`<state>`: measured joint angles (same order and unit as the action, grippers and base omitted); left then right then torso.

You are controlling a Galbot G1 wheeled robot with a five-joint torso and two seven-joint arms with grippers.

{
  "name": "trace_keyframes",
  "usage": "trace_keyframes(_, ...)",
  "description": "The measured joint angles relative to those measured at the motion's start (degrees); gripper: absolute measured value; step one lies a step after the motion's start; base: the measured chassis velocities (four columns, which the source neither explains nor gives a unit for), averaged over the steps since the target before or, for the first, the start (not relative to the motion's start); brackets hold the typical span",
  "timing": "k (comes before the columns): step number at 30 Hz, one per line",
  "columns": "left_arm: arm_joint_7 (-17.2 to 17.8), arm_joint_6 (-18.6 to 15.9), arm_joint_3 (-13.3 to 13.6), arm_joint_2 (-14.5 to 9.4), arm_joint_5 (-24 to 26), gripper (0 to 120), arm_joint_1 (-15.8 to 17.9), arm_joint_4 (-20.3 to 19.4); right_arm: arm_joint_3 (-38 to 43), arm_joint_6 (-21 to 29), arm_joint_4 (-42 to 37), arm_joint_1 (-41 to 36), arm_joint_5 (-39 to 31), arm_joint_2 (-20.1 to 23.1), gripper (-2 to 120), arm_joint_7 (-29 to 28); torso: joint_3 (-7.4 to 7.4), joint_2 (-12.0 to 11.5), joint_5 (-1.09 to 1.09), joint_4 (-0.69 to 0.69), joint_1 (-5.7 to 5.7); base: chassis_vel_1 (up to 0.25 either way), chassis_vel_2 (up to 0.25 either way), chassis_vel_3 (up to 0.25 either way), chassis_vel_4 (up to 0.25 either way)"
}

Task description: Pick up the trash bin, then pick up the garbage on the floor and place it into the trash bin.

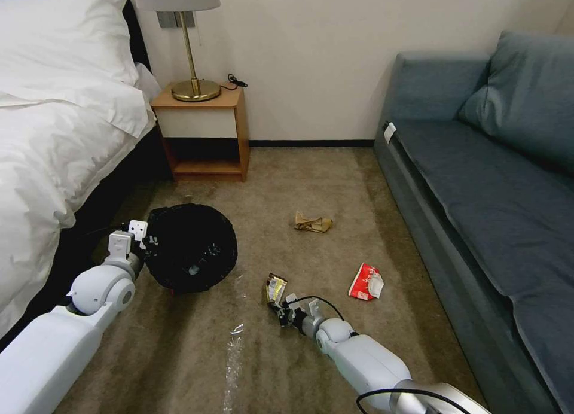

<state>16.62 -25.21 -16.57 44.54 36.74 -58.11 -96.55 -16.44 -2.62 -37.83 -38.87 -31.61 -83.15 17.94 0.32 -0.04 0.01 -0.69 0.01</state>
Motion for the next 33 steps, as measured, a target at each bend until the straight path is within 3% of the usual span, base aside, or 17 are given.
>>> trace_keyframes(7,-0.1,0.3,-0.5,0.4,-0.4,1,-0.9,0.0,0.2,-0.9,-8.1,-1.2,0.8,3.0,0,-0.5,0.00,0.0,0.00,0.00,0.00,0.000,0.000,0.000,0.000)
trace_keyframes(11,-0.1,0.8,-0.1,1.2,-1.0,1,-0.6,0.3,1.5,-3.7,-14.0,-1.5,5.0,4.5,0,-1.0,0.00,0.0,0.00,0.01,0.00,0.000,0.000,0.000,0.000)
trace_keyframes(20,0.1,1.5,1.2,2.8,-1.8,1,0.3,1.0,2.1,-2.3,-24.9,-1.9,3.9,7.9,0,-2.5,0.00,0.0,0.00,0.00,0.00,0.000,0.000,0.000,0.000)
trace_keyframes(25,0.2,1.6,2.8,3.9,-1.9,1,2.1,2.2,2.0,1.1,-36.6,-0.6,-1.2,11.9,0,-3.5,0.00,0.0,0.00,0.00,0.00,0.000,0.000,0.000,0.000)
trace_keyframes(33,1.7,1.4,4.7,5.0,-0.3,1,4.5,2.6,0.3,4.9,-44.7,1.3,-9.7,14.6,0,-5.5,0.00,0.0,0.00,-0.01,0.00,0.000,0.000,0.000,0.000)
